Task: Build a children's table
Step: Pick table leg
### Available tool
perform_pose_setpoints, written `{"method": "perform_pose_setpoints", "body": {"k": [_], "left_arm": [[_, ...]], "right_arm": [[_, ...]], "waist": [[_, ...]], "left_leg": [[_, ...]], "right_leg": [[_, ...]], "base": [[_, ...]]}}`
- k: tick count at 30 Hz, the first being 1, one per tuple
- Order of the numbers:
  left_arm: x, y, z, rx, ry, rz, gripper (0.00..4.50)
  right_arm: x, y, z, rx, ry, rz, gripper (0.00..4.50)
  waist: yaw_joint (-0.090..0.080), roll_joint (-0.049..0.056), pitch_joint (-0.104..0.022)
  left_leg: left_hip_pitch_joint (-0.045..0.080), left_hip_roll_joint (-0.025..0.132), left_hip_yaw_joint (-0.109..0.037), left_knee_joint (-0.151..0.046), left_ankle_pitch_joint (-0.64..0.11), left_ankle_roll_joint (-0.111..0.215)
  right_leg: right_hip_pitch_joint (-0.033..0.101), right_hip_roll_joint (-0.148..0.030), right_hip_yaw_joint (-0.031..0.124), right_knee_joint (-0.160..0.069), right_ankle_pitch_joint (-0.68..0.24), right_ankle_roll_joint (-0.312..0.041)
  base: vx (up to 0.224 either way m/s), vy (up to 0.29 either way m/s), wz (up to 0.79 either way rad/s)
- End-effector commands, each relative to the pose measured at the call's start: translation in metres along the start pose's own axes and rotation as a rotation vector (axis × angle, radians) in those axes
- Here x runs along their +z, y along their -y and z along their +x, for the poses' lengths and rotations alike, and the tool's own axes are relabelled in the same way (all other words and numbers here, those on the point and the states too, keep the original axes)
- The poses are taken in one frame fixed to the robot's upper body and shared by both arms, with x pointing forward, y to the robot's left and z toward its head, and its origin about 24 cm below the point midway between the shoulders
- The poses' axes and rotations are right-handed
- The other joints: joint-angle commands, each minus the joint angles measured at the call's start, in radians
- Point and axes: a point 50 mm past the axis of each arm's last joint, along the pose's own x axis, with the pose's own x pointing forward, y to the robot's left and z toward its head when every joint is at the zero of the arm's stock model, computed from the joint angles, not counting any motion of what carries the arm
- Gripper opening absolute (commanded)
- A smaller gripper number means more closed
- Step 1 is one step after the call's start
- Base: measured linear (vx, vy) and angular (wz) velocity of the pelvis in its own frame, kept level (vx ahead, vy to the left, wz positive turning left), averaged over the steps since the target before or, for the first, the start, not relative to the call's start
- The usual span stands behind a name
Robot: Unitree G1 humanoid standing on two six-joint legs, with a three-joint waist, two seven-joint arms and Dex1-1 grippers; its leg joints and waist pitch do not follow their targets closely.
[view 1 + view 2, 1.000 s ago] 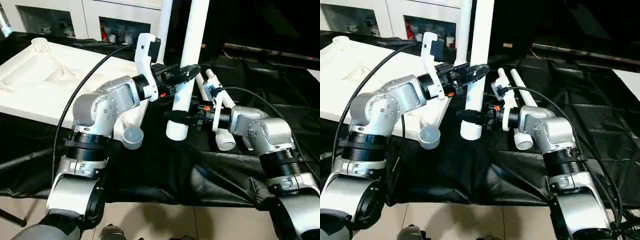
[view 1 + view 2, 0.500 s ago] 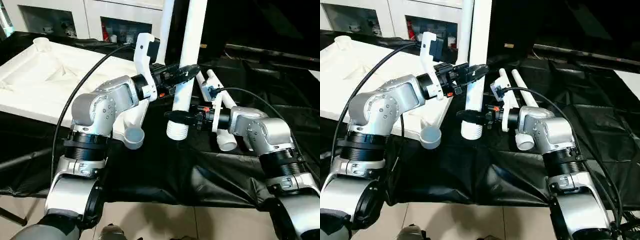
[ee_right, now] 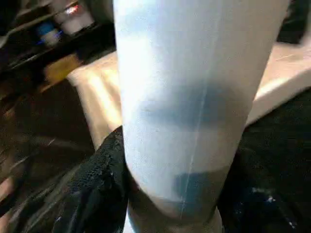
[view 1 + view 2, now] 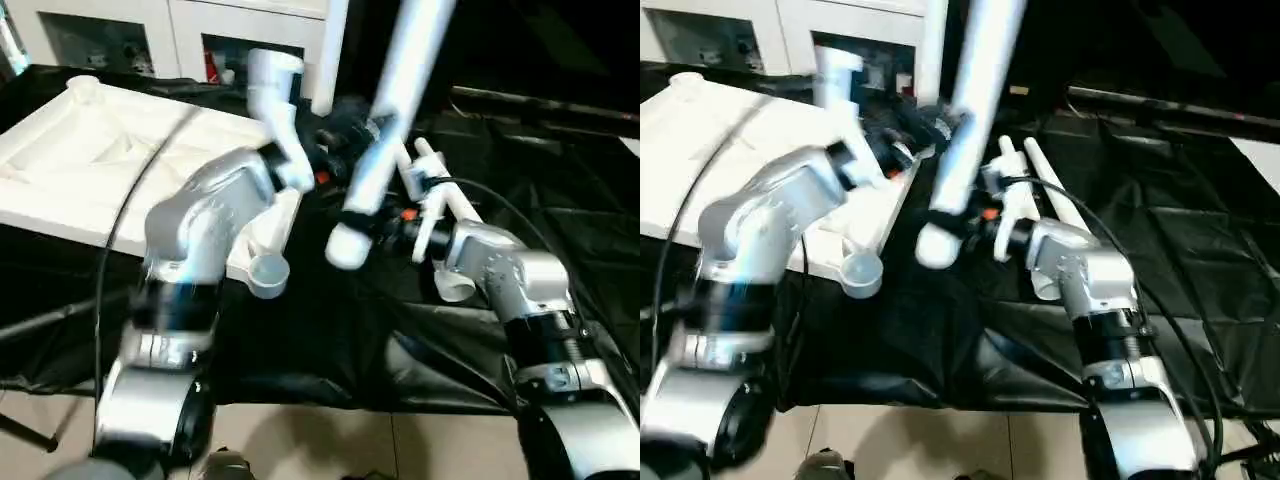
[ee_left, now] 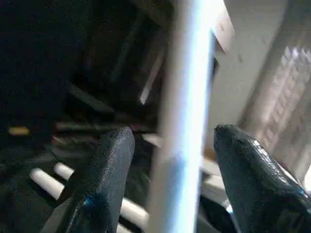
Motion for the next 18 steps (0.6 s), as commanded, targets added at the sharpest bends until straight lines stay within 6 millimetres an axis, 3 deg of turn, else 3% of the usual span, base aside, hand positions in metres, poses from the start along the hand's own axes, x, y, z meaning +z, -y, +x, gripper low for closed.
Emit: {"method": "perform_pose_setpoints", "body": {"k": [1, 3, 4, 5, 6, 8, 9, 10, 11, 12, 14, 16, 17, 18], "left_arm": [[0.005, 0.001, -0.006, 0.018, 0.038, 0.031, 2.98], [0.005, -0.001, -0.011, 0.044, 0.042, 0.051, 2.98], [0.0, -0.01, -0.023, 0.135, -0.007, 0.142, 2.98], [-0.005, -0.016, -0.031, 0.196, -0.065, 0.218, 2.98], [-0.01, -0.02, -0.036, 0.237, -0.109, 0.276, 2.98], [-0.016, -0.025, -0.043, 0.291, -0.157, 0.358, 2.98], [-0.02, -0.035, -0.059, 0.466, -0.122, 0.366, 2.98], [-0.021, -0.036, -0.061, 0.492, -0.116, 0.368, 2.98], [-0.021, -0.036, -0.061, 0.492, -0.116, 0.368, 2.98], [-0.021, -0.038, -0.065, 0.529, -0.105, 0.371, 2.98], [-0.027, -0.036, -0.073, 0.571, -0.133, 0.434, 2.98], [-0.036, -0.036, -0.084, 0.646, -0.152, 0.525, 2.98], [-0.038, -0.035, -0.087, 0.675, -0.14, 0.544, 2.98], [-0.041, -0.035, -0.091, 0.706, -0.125, 0.55, 2.98]], "right_arm": [[0.008, 0.005, -0.009, -0.078, 0.066, -0.033, 1.91], [0.009, 0.006, -0.012, -0.116, 0.088, -0.035, 1.91], [0.012, 0.005, -0.015, -0.172, 0.142, -0.039, 1.91], [0.013, 0.002, -0.016, -0.183, 0.169, -0.051, 1.91], [0.014, -0.001, -0.016, -0.189, 0.187, -0.062, 1.91], [0.014, -0.004, -0.017, -0.203, 0.202, -0.081, 1.91], [0.015, -0.009, -0.02, -0.265, 0.242, -0.116, 1.91], [0.016, -0.009, -0.021, -0.276, 0.249, -0.121, 1.91], [0.016, -0.009, -0.021, -0.276, 0.249, -0.121, 1.91], [0.016, -0.01, -0.022, -0.299, 0.261, -0.128, 1.91], [0.015, -0.008, -0.026, -0.385, 0.271, -0.159, 1.91], [0.011, -0.003, -0.031, -0.535, 0.259, -0.257, 1.91], [0.008, -0.001, -0.033, -0.583, 0.249, -0.275, 1.91], [0.003, -0.002, -0.037, -0.615, 0.244, -0.289, 1.91]], "waist": [[-0.005, 0.018, -0.082], [-0.008, 0.02, -0.082], [-0.008, 0.026, -0.082], [-0.011, 0.03, -0.081], [-0.016, 0.027, -0.081], [-0.024, 0.038, -0.081], [-0.027, 0.05, -0.081], [-0.027, 0.071, -0.079], [-0.033, 0.054, -0.077], [-0.031, 0.055, -0.08], [-0.033, 0.074, -0.077], [-0.036, 0.068, -0.078], [-0.038, 0.073, -0.078], [-0.041, 0.071, -0.078]], "left_leg": [[0.009, 0.001, 0.008, -0.062, -0.098, -0.037], [0.01, 0.001, 0.007, -0.064, -0.102, -0.037], [0.012, 0.001, 0.007, -0.064, -0.106, -0.039], [0.011, 0.004, 0.004, -0.067, -0.116, -0.039], [0.012, 0.005, 0.003, -0.069, -0.118, -0.034], [0.012, 0.002, 0.002, -0.069, -0.126, -0.038], [0.014, 0.004, 0.003, -0.069, -0.138, -0.044], [0.015, 0.004, 0.0, -0.067, -0.15, -0.053], [0.011, 0.003, 0.002, -0.069, -0.167, -0.052], [0.013, 0.001, 0.001, -0.07, -0.172, -0.052], [0.012, 0.001, -0.001, -0.071, -0.19, -0.057], [0.01, 0.003, -0.002, -0.071, -0.183, -0.056], [0.006, -0.003, 0.0, -0.068, -0.168, -0.057], [0.007, -0.006, 0.004, -0.066, -0.172, -0.051]], "right_leg": [[0.071, -0.063, 0.041, -0.065, 0.029, -0.206], [0.067, -0.06, 0.04, -0.067, 0.005, -0.193], [0.066, -0.06, 0.041, -0.067, -0.001, -0.189], [0.066, -0.06, 0.04, -0.067, -0.009, -0.172], [0.064, -0.058, 0.04, -0.07, -0.017, -0.146], [0.063, -0.058, 0.04, -0.071, -0.042, -0.133], [0.059, -0.057, 0.041, -0.076, -0.051, -0.137], [0.055, -0.058, 0.041, -0.074, -0.048, -0.144], [0.06, -0.056, 0.041, -0.079, -0.051, -0.147], [0.061, -0.056, 0.04, -0.078, -0.074, -0.146], [0.057, -0.056, 0.041, -0.08, -0.097, -0.147], [0.057, -0.055, 0.04, -0.082, -0.081, -0.138], [0.059, -0.053, 0.041, -0.08, -0.077, -0.129], [0.057, -0.051, 0.043, -0.085, -0.098, -0.12]], "base": [[0.0, 0.0, 0.0], [0.0, 0.0, 0.0], [0.0, 0.0, 0.0], [0.0, 0.0, 0.0], [0.0, 0.0, 0.0], [0.0, 0.0, 0.0], [0.0, 0.0, 0.0], [0.0, 0.0, 0.0], [0.0, 0.0, 0.0], [0.0, 0.0, 0.0], [0.0, 0.0, 0.0], [0.0, 0.0, 0.0], [0.0, 0.0, 0.0], [0.0, 0.0, 0.0]]}}
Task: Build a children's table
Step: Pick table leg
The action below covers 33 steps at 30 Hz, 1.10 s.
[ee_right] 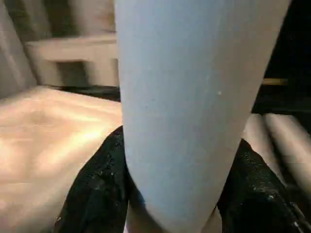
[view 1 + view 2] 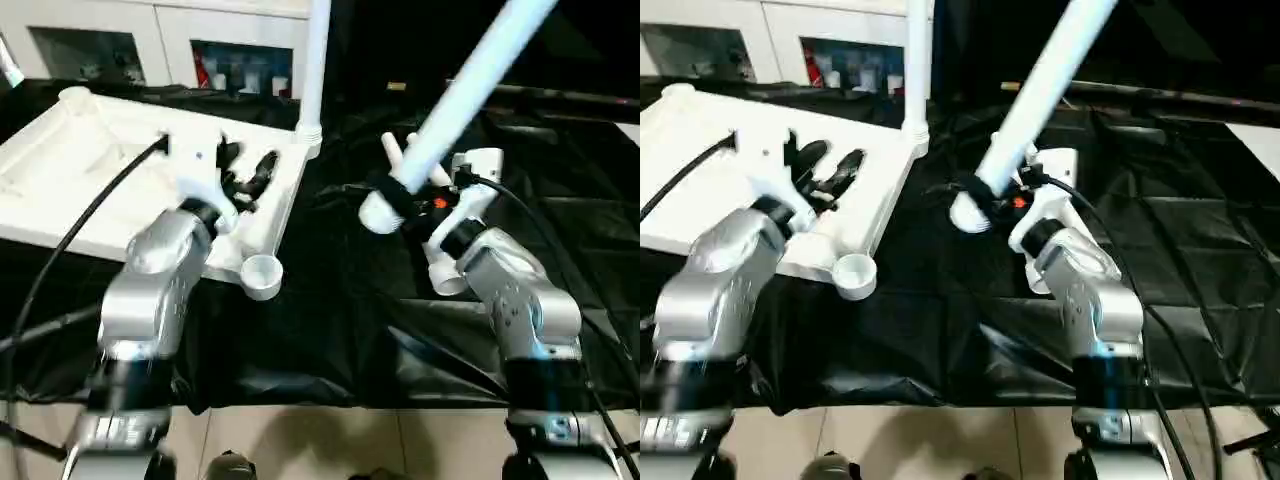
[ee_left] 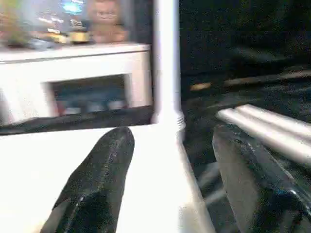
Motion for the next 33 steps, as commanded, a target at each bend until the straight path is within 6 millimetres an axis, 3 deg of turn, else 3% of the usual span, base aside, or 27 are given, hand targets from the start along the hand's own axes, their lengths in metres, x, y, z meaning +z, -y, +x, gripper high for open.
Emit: {"method": "perform_pose_setpoints", "body": {"k": [1, 4, 7, 8, 9, 11, 12, 13, 14, 15, 16, 17, 18, 19, 20, 21, 22, 23, 24, 25, 26, 27, 28, 29, 31, 32, 33], "left_arm": [[0.0, 0.003, -0.003, 0.049, 0.038, 0.045, 2.98], [-0.01, 0.001, -0.01, 0.076, 0.051, 0.056, 2.98], [-0.019, -0.001, -0.014, 0.088, 0.026, 0.061, 2.98], [-0.019, -0.001, -0.014, 0.088, 0.026, 0.061, 2.98], [-0.025, -0.001, -0.017, 0.092, 0.019, 0.066, 2.98], [-0.03, -0.004, -0.02, 0.11, 0.015, 0.076, 2.98], [-0.031, -0.006, -0.021, 0.121, 0.014, 0.075, 2.98], [-0.031, -0.007, -0.021, 0.128, 0.015, 0.074, 2.98], [-0.032, -0.007, -0.021, 0.129, 0.015, 0.077, 2.98], [-0.033, -0.008, -0.022, 0.126, 0.018, 0.085, 2.98], [-0.034, -0.009, -0.023, 0.124, 0.018, 0.093, 2.98], [-0.036, -0.009, -0.024, 0.134, 0.005, 0.104, 2.98], [-0.037, -0.011, -0.023, 0.16, -0.006, 0.163, 2.98], [-0.038, -0.011, -0.023, 0.158, -0.012, 0.176, 2.98], [-0.038, -0.011, -0.023, 0.158, -0.012, 0.176, 2.98], [-0.039, -0.009, -0.022, 0.152, -0.012, 0.162, 2.98], [-0.039, -0.008, -0.021, 0.154, -0.009, 0.155, 2.98], [-0.039, -0.006, -0.02, 0.153, -0.003, 0.147, 2.98], [-0.039, -0.005, -0.019, 0.152, -0.001, 0.148, 2.98], [-0.039, -0.004, -0.019, 0.152, 0.001, 0.151, 2.98], [-0.04, -0.004, -0.018, 0.15, 0.0, 0.148, 2.98], [-0.04, -0.003, -0.018, 0.15, 0.0, 0.146, 2.98], [-0.04, -0.003, -0.018, 0.151, 0.004, 0.145, 2.98], [-0.039, -0.004, -0.018, 0.169, 0.008, 0.134, 2.98], [-0.038, -0.006, -0.018, 0.193, 0.007, 0.142, 2.98], [-0.038, -0.007, -0.017, 0.197, 0.011, 0.147, 2.98], [-0.036, -0.007, -0.018, 0.186, 0.023, 0.143, 2.98]], "right_arm": [[0.0, 0.002, -0.007, -0.063, 0.02, -0.06, 1.91], [-0.01, -0.003, -0.019, -0.069, 0.009, -0.076, 1.91], [-0.019, -0.005, -0.025, -0.082, -0.015, -0.086, 1.91], [-0.019, -0.005, -0.025, -0.082, -0.015, -0.086, 1.91], [-0.028, -0.004, -0.029, -0.096, -0.034, -0.093, 1.91], [-0.035, -0.004, -0.031, -0.109, -0.038, -0.079, 1.91], [-0.036, -0.004, -0.03, -0.112, -0.032, -0.066, 1.91], [-0.036, -0.004, -0.03, -0.113, -0.028, -0.058, 1.91], [-0.036, -0.004, -0.03, -0.112, -0.026, -0.053, 1.91], [-0.037, -0.005, -0.03, -0.111, -0.025, -0.044, 1.91], [-0.038, -0.005, -0.03, -0.109, -0.026, -0.039, 1.91], [-0.04, -0.006, -0.029, -0.105, -0.03, -0.026, 1.91], [-0.042, -0.006, -0.029, -0.105, -0.032, -0.017, 1.91], [-0.042, -0.006, -0.029, -0.106, -0.03, -0.015, 1.91], [-0.042, -0.006, -0.029, -0.106, -0.03, -0.015, 1.91], [-0.042, -0.007, -0.029, -0.105, -0.026, -0.011, 1.91], [-0.043, -0.007, -0.029, -0.107, -0.024, -0.009, 1.91], [-0.043, -0.006, -0.03, -0.112, -0.023, -0.001, 1.91], [-0.044, -0.005, -0.03, -0.115, -0.024, 0.004, 1.91], [-0.045, -0.005, -0.031, -0.116, -0.026, 0.007, 1.91], [-0.045, -0.005, -0.031, -0.114, -0.031, 0.01, 1.91], [-0.046, -0.005, -0.031, -0.111, -0.034, 0.012, 1.91], [-0.046, -0.005, -0.031, -0.108, -0.036, 0.012, 1.91], [-0.047, -0.006, -0.031, -0.085, -0.049, 0.009, 1.91], [-0.048, -0.006, -0.032, -0.066, -0.061, 0.015, 1.91], [-0.049, -0.006, -0.032, -0.064, -0.064, 0.018, 1.91], [-0.049, -0.006, -0.032, -0.052, -0.069, 0.012, 1.91]], "waist": [[-0.007, 0.016, -0.075], [-0.008, 0.022, -0.072], [0.002, 0.007, -0.072], [0.002, 0.007, -0.072], [0.02, -0.004, -0.076], [0.034, -0.018, -0.076], [0.037, -0.015, -0.076], [0.027, 0.008, -0.075], [0.027, 0.008, -0.075], [-0.017, 0.029, -0.08], [-0.038, 0.039, -0.086], [-0.058, 0.042, -0.082], [-0.066, 0.042, -0.073], [-0.051, 0.037, -0.067], [-0.051, 0.037, -0.067], [-0.037, 0.013, -0.069], [-0.033, 0.018, -0.067], [-0.056, 0.032, -0.064], [-0.078, 0.056, -0.052], [-0.075, 0.065, -0.056], [-0.063, 0.065, -0.057], [-0.053, 0.072, -0.059], [-0.055, 0.069, -0.069], [-0.065, 0.059, -0.083], [-0.061, 0.03, -0.091], [-0.04, -0.033, -0.089], [-0.014, -0.041, -0.08]], "left_leg": [[0.006, -0.006, 0.004, -0.064, -0.177, -0.046], [0.005, -0.005, 0.003, -0.068, -0.213, -0.033], [-0.022, -0.018, 0.01, -0.049, -0.172, 0.08], [-0.022, -0.018, 0.01, -0.049, -0.172, 0.08], [-0.036, -0.018, -0.011, -0.002, -0.123, 0.154], [-0.068, -0.016, -0.047, 0.06, -0.105, 0.19], [-0.071, -0.011, -0.057, 0.066, -0.092, 0.192], [-0.054, -0.008, -0.057, 0.02, -0.051, 0.233], [-0.054, -0.008, -0.057, 0.02, -0.051, 0.233], [0.02, -0.031, -0.027, -0.043, 0.008, 0.379], [0.053, -0.035, -0.033, -0.048, 0.049, 0.441], [0.072, -0.027, -0.037, -0.066, 0.082, 0.528], [0.039, -0.004, -0.047, -0.092, 0.086, 0.561], [0.024, 0.03, -0.052, -0.093, 0.036, 0.519], [0.024, 0.03, -0.052, -0.093, 0.036, 0.519], [0.006, 0.048, -0.064, -0.077, -0.201, 0.269], [0.013, 0.042, -0.062, -0.072, -0.314, 0.149], [0.028, 0.049, -0.077, -0.088, -0.527, -0.014], [0.009, 0.141, -0.137, -0.175, -0.714, -0.116], [-0.006, 0.155, -0.139, -0.211, -0.77, -0.141], [-0.013, 0.147, -0.116, -0.227, -0.794, -0.13], [-0.019, 0.128, -0.081, -0.225, -0.798, -0.109], [0.002, 0.12, -0.087, -0.212, -0.781, -0.091], [0.031, 0.107, -0.109, -0.198, -0.705, -0.041], [0.025, 0.044, -0.081, -0.164, -0.582, 0.019], [-0.04, -0.055, -0.014, 0.002, -0.333, 0.087], [-0.07, -0.063, -0.016, 0.067, -0.165, 0.134]], "right_leg": [[0.057, -0.051, 0.043, -0.084, -0.112, -0.118], [0.052, -0.053, 0.045, -0.094, -0.165, -0.098], [0.076, -0.112, 0.079, -0.115, -0.273, -0.099], [0.076, -0.112, 0.079, -0.115, -0.273, -0.099], [0.09, -0.182, 0.126, -0.139, -0.337, -0.098], [0.104, -0.247, 0.177, -0.158, -0.374, -0.128], [0.099, -0.253, 0.176, -0.158, -0.361, -0.153], [0.071, -0.192, 0.124, -0.138, -0.301, -0.198], [0.071, -0.192, 0.124, -0.138, -0.301, -0.198], [0.016, -0.057, 0.039, -0.078, -0.204, -0.163], [-0.01, -0.019, 0.007, -0.044, -0.178, -0.137], [-0.045, 0.016, -0.041, 0.023, -0.16, -0.076], [-0.041, 0.013, -0.057, 0.071, -0.138, -0.016], [-0.033, -0.018, -0.048, 0.054, -0.122, -0.005], [-0.033, -0.018, -0.048, 0.054, -0.122, -0.005], [0.011, -0.117, 0.033, -0.035, -0.106, -0.125], [0.007, -0.112, 0.041, -0.053, -0.138, -0.171], [0.008, -0.073, 0.021, -0.053, -0.22, -0.185], [0.013, -0.032, -0.014, 0.011, -0.23, -0.057], [0.02, -0.014, -0.029, 0.078, -0.182, -0.012], [0.006, 0.01, -0.05, 0.131, -0.128, 0.001], [0.008, 0.013, -0.06, 0.136, -0.117, -0.015], [0.008, 0.009, -0.056, 0.116, -0.124, -0.019], [0.014, -0.011, -0.029, 0.069, -0.146, -0.026], [0.051, -0.058, 0.002, -0.019, -0.167, -0.091], [0.078, -0.184, 0.05, -0.147, -0.236, -0.18], [0.096, -0.223, 0.062, -0.154, -0.286, -0.136]], "base": [[0.0, 0.0, 0.0], [0.0, 0.0, 0.0], [0.0, 0.0, 0.0], [0.0, 0.0, 0.0], [0.0, 0.0, 0.0], [-0.007, 0.105, -0.03], [-0.008, 0.133, -0.03], [-0.01, 0.192, 0.02], [-0.01, 0.218, 0.09], [-0.01, 0.218, 0.09], [-0.014, 0.243, 0.11], [-0.027, 0.245, 0.11], [-0.027, 0.245, 0.11], [-0.051, 0.179, 0.07], [-0.08, 0.127, -0.01], [-0.08, 0.127, -0.01], [-0.104, 0.111, 0.07], [-0.11, 0.085, 0.06], [-0.11, 0.085, 0.06], [-0.108, 0.036, 0.01], [-0.104, -0.028, 0.15], [-0.104, -0.028, 0.15], [-0.088, -0.101, 0.15], [-0.075, -0.146, -0.05], [-0.08, -0.155, -0.1], [-0.073, -0.161, -0.18], [-0.073, -0.161, -0.18]]}}
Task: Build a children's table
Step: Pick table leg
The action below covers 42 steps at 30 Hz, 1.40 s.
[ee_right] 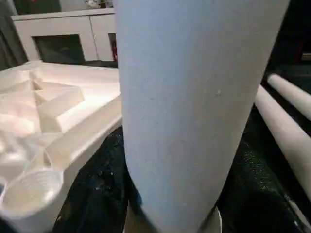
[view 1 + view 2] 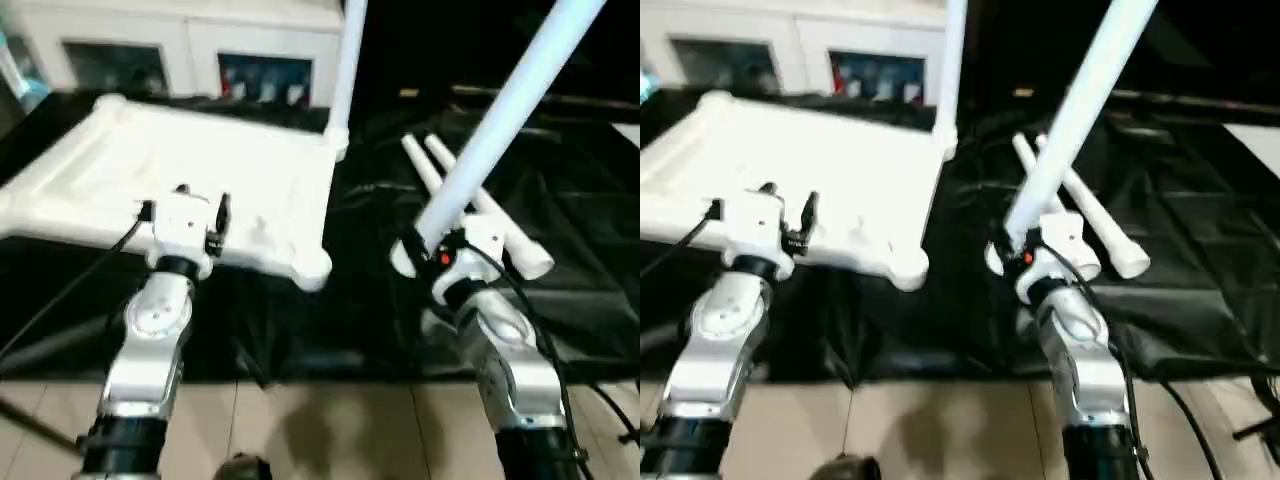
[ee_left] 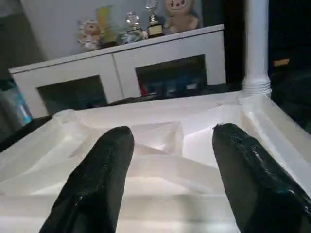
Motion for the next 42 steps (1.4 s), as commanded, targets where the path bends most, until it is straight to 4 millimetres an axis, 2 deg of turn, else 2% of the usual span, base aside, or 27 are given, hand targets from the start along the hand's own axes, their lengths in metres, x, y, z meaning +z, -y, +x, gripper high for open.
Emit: {"method": "perform_pose_setpoints", "body": {"k": [1, 3, 4, 6, 11, 13, 14, 15, 16, 17, 18, 20, 22, 23, 24, 26, 27, 28, 29, 30, 32, 34, 35, 36, 38, 39, 42], "left_arm": [[0.006, 0.005, 0.002, -0.028, 0.037, 0.005, 2.98], [0.008, 0.005, 0.002, -0.054, 0.052, 0.035, 2.98], [0.009, 0.005, 0.002, -0.058, 0.051, 0.048, 2.98], [0.009, 0.008, 0.002, -0.063, 0.05, 0.045, 2.98], [0.01, 0.01, 0.002, -0.071, 0.054, 0.026, 2.98], [0.01, 0.01, 0.002, -0.073, 0.052, 0.022, 2.98], [0.01, 0.01, 0.003, -0.073, 0.049, 0.02, 2.98], [0.009, 0.009, 0.004, -0.073, 0.046, 0.017, 2.98], [0.009, 0.009, 0.004, -0.074, 0.044, 0.015, 2.98], [0.009, 0.008, 0.005, -0.075, 0.041, 0.014, 2.98], [0.008, 0.008, 0.005, -0.076, 0.037, 0.011, 2.98], [0.008, 0.008, 0.006, -0.077, 0.031, 0.009, 2.98], [0.007, 0.008, 0.007, -0.081, 0.029, 0.003, 2.98], [0.007, 0.009, 0.007, -0.083, 0.026, 0.002, 2.98], [0.006, 0.009, 0.007, -0.083, 0.024, 0.001, 2.98], [0.006, 0.009, 0.007, -0.085, 0.023, 0.001, 2.98], [0.006, 0.009, 0.007, -0.086, 0.024, 0.002, 2.98], [0.006, 0.009, 0.007, -0.086, 0.023, 0.003, 2.98], [0.006, 0.009, 0.007, -0.085, 0.022, 0.003, 2.98], [0.006, 0.009, 0.007, -0.085, 0.021, 0.003, 2.98], [0.006, 0.008, 0.007, -0.084, 0.02, 0.002, 2.98], [0.006, 0.007, 0.006, -0.077, 0.023, -0.021, 2.98], [0.006, 0.007, 0.006, -0.077, 0.023, -0.021, 2.98], [0.005, 0.006, 0.006, -0.095, 0.018, -0.028, 2.98], [0.004, 0.004, 0.004, -0.122, 0.024, -0.017, 2.98], [0.004, 0.003, 0.003, -0.134, 0.033, -0.012, 2.98], [-0.001, -0.001, 0.001, -0.238, 0.009, -0.02, 2.98]], "right_arm": [[0.001, 0.007, -0.003, -0.005, -0.007, -0.011, 1.91], [0.0, 0.008, -0.002, 0.002, -0.017, -0.041, 1.91], [0.0, 0.008, -0.002, 0.009, -0.019, -0.031, 1.91], [-0.001, 0.01, -0.001, 0.009, -0.026, -0.044, 1.91], [0.0, 0.009, 0.001, 0.018, -0.025, -0.056, 1.91], [0.001, 0.009, 0.002, 0.018, -0.018, -0.055, 1.91], [0.001, 0.008, 0.003, 0.017, -0.01, -0.053, 1.91], [0.002, 0.009, 0.004, 0.014, -0.002, -0.032, 1.91], [0.002, 0.009, 0.005, 0.013, 0.001, -0.021, 1.91], [0.002, 0.008, 0.005, 0.015, 0.002, -0.009, 1.91], [0.001, 0.007, 0.005, 0.022, -0.003, 0.002, 1.91], [0.0, 0.006, 0.004, 0.029, -0.017, 0.008, 1.91], [-0.002, 0.006, 0.004, 0.03, -0.031, 0.006, 1.91], [-0.003, 0.007, 0.004, 0.024, -0.039, -0.009, 1.91], [-0.004, 0.007, 0.004, 0.022, -0.041, -0.013, 1.91], [-0.004, 0.006, 0.004, 0.026, -0.046, -0.026, 1.91], [-0.004, 0.007, 0.005, 0.026, -0.045, -0.038, 1.91], [-0.004, 0.007, 0.005, 0.025, -0.042, -0.047, 1.91], [-0.004, 0.007, 0.006, 0.021, -0.039, -0.052, 1.91], [-0.004, 0.007, 0.006, 0.018, -0.036, -0.055, 1.91], [-0.004, 0.007, 0.006, 0.021, -0.038, -0.052, 1.91], [-0.004, 0.006, 0.007, 0.042, -0.043, -0.046, 1.91], [-0.004, 0.006, 0.007, 0.042, -0.043, -0.046, 1.91], [-0.004, 0.004, 0.008, 0.065, -0.047, -0.044, 1.91], [-0.005, 0.002, 0.008, 0.083, -0.051, -0.044, 1.91], [-0.005, 0.001, 0.009, 0.09, -0.051, -0.042, 1.91], [-0.005, -0.002, 0.01, 0.129, -0.053, -0.027, 1.91]], "waist": [[0.036, -0.021, -0.048], [0.044, 0.01, -0.066], [0.036, -0.006, -0.06], [0.02, 0.005, -0.064], [0.015, 0.021, -0.028], [0.019, 0.005, -0.006], [0.007, 0.035, 0.004], [-0.008, 0.026, 0.019], [-0.006, 0.068, -0.002], [-0.023, 0.06, -0.016], [-0.033, 0.047, -0.021], [-0.039, 0.038, -0.018], [-0.028, 0.003, -0.019], [0.009, -0.022, -0.029], [0.031, -0.041, -0.059], [0.038, -0.029, -0.066], [0.034, 0.001, -0.085], [-0.006, 0.069, -0.097], [-0.056, 0.064, -0.092], [-0.039, 0.051, -0.101], [-0.043, 0.031, -0.102], [-0.035, -0.019, -0.068], [-0.029, -0.084, -0.065], [0.032, -0.091, -0.063], [0.027, -0.079, -0.071], [0.012, -0.059, -0.061], [-0.013, -0.038, -0.07]], "left_leg": [[-0.021, 0.013, -0.057, 0.073, 0.007, 0.026], [0.016, 0.063, -0.067, -0.019, -0.04, -0.04], [0.024, 0.074, -0.072, -0.039, -0.073, -0.03], [-0.004, 0.058, -0.138, -0.076, -0.15, 0.058], [0.012, 0.038, -0.131, -0.062, -0.511, -0.001], [0.051, 0.052, -0.088, 0.052, -0.437, 0.004], [0.15, 0.084, -0.077, 0.061, -0.424, -0.037], [0.151, 0.091, -0.078, 0.025, -0.515, -0.066], [0.17, 0.158, -0.119, -0.109, -0.821, -0.121], [0.191, 0.167, -0.152, -0.157, -0.908, -0.138], [0.211, 0.165, -0.167, -0.151, -0.887, -0.103], [0.197, 0.128, -0.153, -0.151, -0.824, -0.039], [0.165, 0.059, -0.083, -0.095, -0.681, -0.003], [0.076, 0.011, -0.044, 0.023, -0.368, 0.049], [0.01, 0.014, -0.059, 0.105, -0.149, 0.089], [-0.043, 0.0, -0.068, 0.094, 0.001, 0.111], [-0.012, 0.012, -0.066, 0.018, 0.145, 0.126], [0.172, 0.07, -0.15, -0.025, 0.282, 0.251], [0.249, 0.145, -0.233, -0.037, 0.349, 0.427], [0.274, 0.167, -0.263, -0.009, 0.51, 0.532], [0.259, 0.154, -0.24, -0.007, 0.608, 0.5], [0.194, 0.086, -0.135, -0.047, 0.303, 0.412], [0.134, -0.018, -0.068, -0.011, 0.038, 0.296], [0.096, -0.072, -0.055, 0.084, -0.139, 0.17], [0.058, -0.039, -0.096, 0.084, -0.035, 0.076], [0.054, 0.0, -0.104, 0.011, 0.198, -0.035], [0.103, 0.033, -0.089, -0.009, 0.335, -0.043]], "right_leg": [[0.031, -0.21, 0.106, -0.159, -0.254, 0.015], [0.041, -0.145, 0.05, -0.134, -0.243, 0.037], [0.022, -0.112, 0.04, -0.122, -0.179, 0.031], [0.056, -0.121, -0.025, -0.094, 0.017, -0.069], [0.105, -0.154, -0.056, -0.178, -0.515, -0.103], [0.124, -0.236, -0.083, -0.269, -0.83, -0.094], [0.075, -0.194, -0.086, -0.284, -0.836, -0.084], [0.073, -0.156, -0.132, -0.262, -0.785, -0.065], [0.09, -0.058, -0.095, -0.091, -0.456, -0.072], [0.054, -0.016, -0.051, 0.006, -0.177, -0.058], [0.018, -0.024, -0.016, 0.018, -0.112, -0.039], [0.013, -0.038, 0.009, -0.009, -0.093, -0.02], [0.041, -0.11, 0.071, -0.129, -0.142, -0.052], [0.146, -0.188, 0.149, -0.192, -0.298, -0.097], [0.202, -0.221, 0.182, -0.198, -0.322, -0.108], [0.212, -0.145, 0.132, -0.162, -0.022, -0.125], [0.2, -0.061, 0.062, -0.124, 0.152, -0.107], [0.053, 0.034, -0.025, -0.016, 0.131, -0.016], [-0.053, 0.027, -0.021, 0.052, -0.038, 0.037], [-0.105, -0.006, 0.007, 0.093, -0.149, 0.073], [-0.134, -0.022, 0.024, 0.11, -0.053, 0.121], [-0.125, -0.04, 0.065, 0.026, 0.163, 0.049], [-0.038, -0.062, 0.127, -0.08, 0.236, 0.028], [0.024, -0.152, 0.225, -0.152, -0.02, 0.019], [0.072, -0.181, 0.227, -0.112, 0.153, -0.082], [0.048, -0.122, 0.152, -0.058, 0.642, -0.132], [0.002, -0.041, 0.104, -0.039, 0.617, -0.179]], "base": [[-0.062, -0.14, -0.36], [-0.064, -0.082, -0.38], [-0.058, -0.037, -0.2], [-0.057, -0.037, -0.02], [-0.012, -0.014, 0.41], [0.021, 0.015, 0.52], [0.002, 0.066, 0.37], [0.002, 0.066, 0.37], [0.061, 0.078, 0.09], [0.136, 0.088, -0.05], [0.136, 0.088, -0.05], [0.121, 0.036, -0.13], [0.133, -0.016, -0.05], [0.169, -0.057, 0.07], [0.169, -0.057, 0.07], [0.191, -0.019, 0.0], [0.192, -0.01, 0.02], [0.171, -0.009, 0.07], [0.194, -0.036, -0.1], [0.194, -0.036, -0.1], [0.178, -0.034, -0.2], [0.143, -0.026, -0.1], [0.089, -0.085, 0.1], [0.089, -0.085, 0.1], [0.105, -0.079, 0.0], [0.113, -0.053, -0.08], [0.0, 0.0, 0.0]]}}
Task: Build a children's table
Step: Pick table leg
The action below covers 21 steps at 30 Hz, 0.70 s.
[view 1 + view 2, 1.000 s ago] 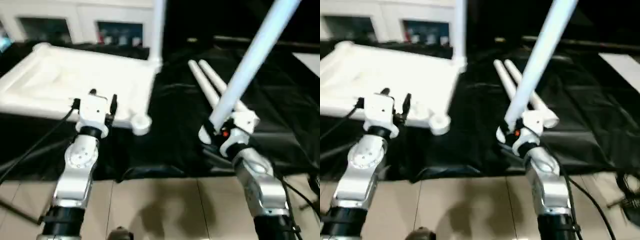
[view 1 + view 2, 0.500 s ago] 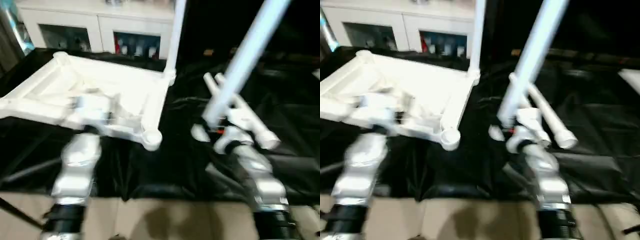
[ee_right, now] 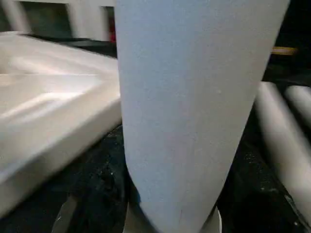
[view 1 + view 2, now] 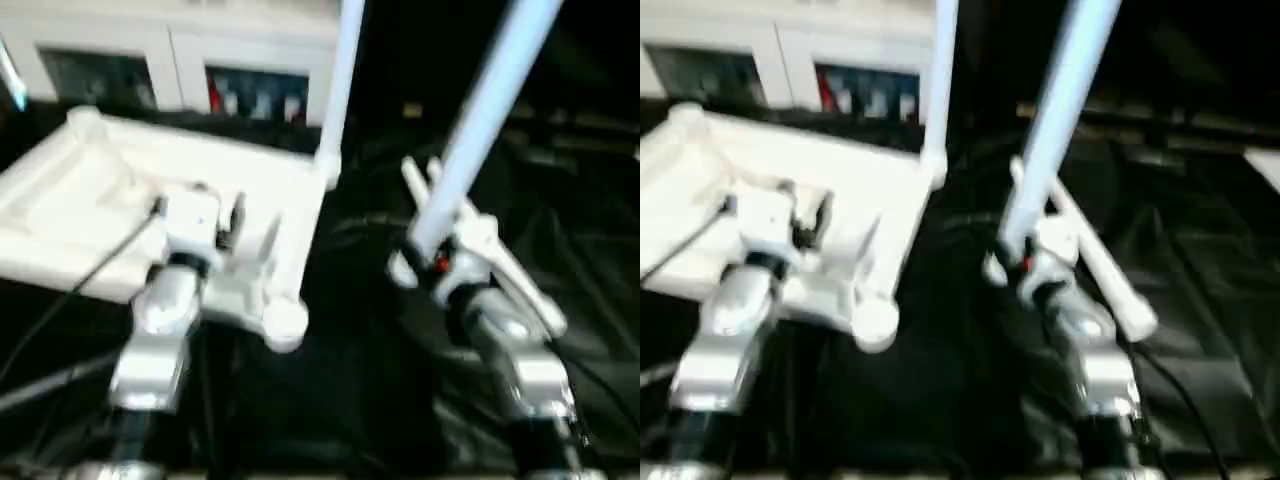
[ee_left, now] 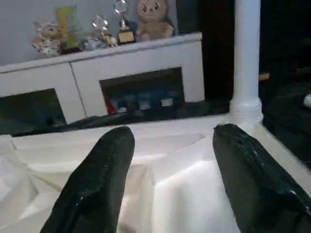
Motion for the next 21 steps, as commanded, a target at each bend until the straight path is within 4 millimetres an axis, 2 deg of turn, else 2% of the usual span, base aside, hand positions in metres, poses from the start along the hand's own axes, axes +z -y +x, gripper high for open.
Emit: {"method": "perform_pose_setpoints", "body": {"k": [1, 2, 3, 4, 5, 6, 7, 8, 10, 11, 12, 13, 14, 15, 16, 17, 18, 19, 20, 21], "left_arm": [[-0.004, 0.003, -0.004, -0.129, -0.021, -0.078, 3.25], [-0.003, 0.003, -0.006, -0.212, -0.02, -0.1, 3.25], [-0.001, 0.004, -0.008, -0.298, -0.015, -0.106, 3.32], [0.003, 0.005, -0.01, -0.395, 0.001, -0.099, 3.32], [0.004, 0.004, -0.01, -0.429, 0.003, -0.088, 3.37], [0.008, 0.003, -0.011, -0.55, -0.006, -0.04, 3.37], [0.009, 0.002, -0.011, -0.609, -0.022, -0.009, 3.64], [0.01, 0.002, -0.01, -0.666, -0.041, 0.021, 3.64], [0.012, 0.0, -0.012, -0.828, -0.118, 0.072, 3.74], [0.012, -0.002, -0.014, -0.904, -0.166, 0.096, 3.82], [0.012, -0.004, -0.015, -0.967, -0.206, 0.117, 3.82], [0.012, -0.004, -0.015, -0.967, -0.206, 0.117, 3.82], [0.011, -0.006, -0.016, -1.017, -0.249, 0.139, 3.82], [0.01, -0.012, -0.016, -1.061, -0.287, 0.199, 3.63], [0.009, -0.014, -0.015, -1.073, -0.3, 0.226, 3.45], [0.008, -0.018, -0.014, -1.087, -0.317, 0.253, 3.45], [0.008, -0.019, -0.014, -1.098, -0.329, 0.253, 3.46], [0.008, -0.019, -0.014, -1.098, -0.329, 0.253, 3.43], [0.008, -0.021, -0.013, -1.121, -0.351, 0.261, 3.31], [0.008, -0.023, -0.012, -1.131, -0.374, 0.284, 3.03]], "right_arm": [[0.005, -0.002, 0.001, 0.042, 0.013, 0.009, 1.91], [0.005, -0.003, 0.001, 0.062, 0.014, 0.012, 1.91], [0.005, -0.004, 0.002, 0.083, 0.016, 0.016, 1.91], [0.006, -0.005, 0.002, 0.105, 0.019, 0.024, 1.91], [0.007, -0.004, 0.002, 0.112, 0.02, 0.026, 1.91], [0.009, -0.003, 0.002, 0.137, 0.025, 0.032, 1.91], [0.01, -0.001, 0.002, 0.15, 0.028, 0.038, 1.91], [0.012, 0.001, 0.002, 0.162, 0.03, 0.038, 1.91], [0.014, 0.007, -0.001, 0.208, 0.02, 0.015, 1.91], [0.015, 0.008, -0.003, 0.235, 0.01, -0.006, 1.91], [0.014, 0.01, -0.005, 0.26, -0.004, -0.029, 1.91], [0.014, 0.01, -0.005, 0.26, -0.004, -0.029, 1.91], [0.013, 0.011, -0.008, 0.286, -0.019, -0.054, 1.91], [0.013, 0.013, -0.012, 0.316, -0.036, -0.084, 1.91], [0.012, 0.014, -0.014, 0.328, -0.042, -0.094, 1.91], [0.012, 0.014, -0.017, 0.343, -0.049, -0.104, 1.91], [0.012, 0.014, -0.018, 0.351, -0.051, -0.111, 1.91], [0.012, 0.014, -0.018, 0.351, -0.051, -0.111, 1.91], [0.013, 0.014, -0.021, 0.379, -0.058, -0.128, 1.91], [0.014, 0.013, -0.024, 0.407, -0.064, -0.149, 1.91]], "waist": [[-0.001, 0.033, -0.064], [-0.001, 0.031, -0.058], [0.001, 0.033, -0.049], [0.003, 0.031, -0.045], [0.007, 0.034, -0.041], [0.008, 0.037, -0.039], [0.012, 0.038, -0.035], [0.013, 0.043, -0.033], [0.023, 0.045, -0.03], [0.028, 0.065, -0.029], [0.031, 0.071, -0.027], [0.03, 0.063, -0.028], [0.03, 0.06, -0.026], [0.034, 0.071, -0.031], [0.035, 0.069, -0.033], [0.036, 0.088, -0.034], [0.038, 0.097, -0.038], [0.038, 0.091, -0.039], [0.042, 0.111, -0.041], [0.039, 0.105, -0.04]], "left_leg": [[0.009, 0.065, -0.004, -0.066, 0.383, 0.018], [0.011, 0.073, -0.002, -0.077, 0.301, 0.008], [0.015, 0.08, 0.004, -0.086, 0.163, 0.004], [0.013, 0.082, 0.006, -0.091, 0.1, 0.001], [0.014, 0.088, 0.012, -0.1, -0.01, -0.005], [0.015, 0.09, 0.015, -0.103, -0.047, -0.009], [0.023, 0.093, 0.026, -0.109, -0.133, -0.014], [0.023, 0.094, 0.028, -0.11, -0.15, -0.015], [0.023, 0.098, 0.041, -0.114, -0.185, -0.018], [0.021, 0.097, 0.04, -0.114, -0.191, -0.027], [0.023, 0.1, 0.043, -0.115, -0.201, -0.036], [0.022, 0.099, 0.045, -0.115, -0.201, -0.034], [0.019, 0.1, 0.045, -0.116, -0.199, -0.035], [0.022, 0.096, 0.05, -0.115, -0.189, -0.032], [0.017, 0.095, 0.05, -0.114, -0.164, -0.023], [0.015, 0.093, 0.053, -0.111, -0.136, -0.018], [0.009, 0.094, 0.049, -0.11, -0.121, -0.022], [0.005, 0.095, 0.049, -0.108, -0.104, -0.019], [-0.001, 0.092, 0.046, -0.104, -0.074, -0.013], [-0.003, 0.091, 0.049, -0.104, -0.075, -0.008]], "right_leg": [[0.071, -0.075, 0.033, -0.033, 0.458, -0.199], [0.07, -0.085, 0.034, -0.044, 0.328, -0.224], [0.062, -0.093, 0.037, -0.056, 0.201, -0.236], [0.064, -0.098, 0.04, -0.062, 0.143, -0.237], [0.06, -0.103, 0.042, -0.069, 0.042, -0.235], [0.058, -0.104, 0.043, -0.071, 0.004, -0.232], [0.048, -0.104, 0.042, -0.079, -0.085, -0.224], [0.047, -0.106, 0.042, -0.08, -0.101, -0.223], [0.044, -0.112, 0.043, -0.088, -0.175, -0.21], [0.044, -0.114, 0.045, -0.087, -0.188, -0.207], [0.04, -0.112, 0.044, -0.088, -0.205, -0.203], [0.043, -0.111, 0.043, -0.091, -0.206, -0.201], [0.045, -0.111, 0.043, -0.089, -0.207, -0.202], [0.047, -0.109, 0.043, -0.094, -0.185, -0.205], [0.053, -0.109, 0.044, -0.09, -0.162, -0.207], [0.053, -0.106, 0.041, -0.094, -0.114, -0.215], [0.061, -0.108, 0.039, -0.085, -0.081, -0.225], [0.063, -0.11, 0.039, -0.08, -0.058, -0.232], [0.065, -0.112, 0.038, -0.074, -0.032, -0.244], [0.064, -0.108, 0.036, -0.081, -0.049, -0.241]], "base": [[0.0, 0.0, 0.0], [0.0, 0.0, 0.0], [0.0, 0.0, 0.0], [0.0, 0.0, 0.0], [0.0, 0.0, 0.0], [0.0, 0.0, 0.0], [-0.057, -0.014, 0.08], [-0.054, -0.018, 0.1], [-0.027, -0.009, 0.05], [0.0, 0.0, 0.0], [0.0, 0.0, 0.0], [0.0, 0.0, 0.0], [0.0, 0.0, 0.0], [0.0, 0.0, 0.0], [0.0, 0.0, 0.0], [0.0, 0.0, 0.0], [0.0, 0.0, 0.0], [0.0, 0.0, 0.0], [0.0, 0.0, 0.0], [0.0, 0.0, 0.0]]}}
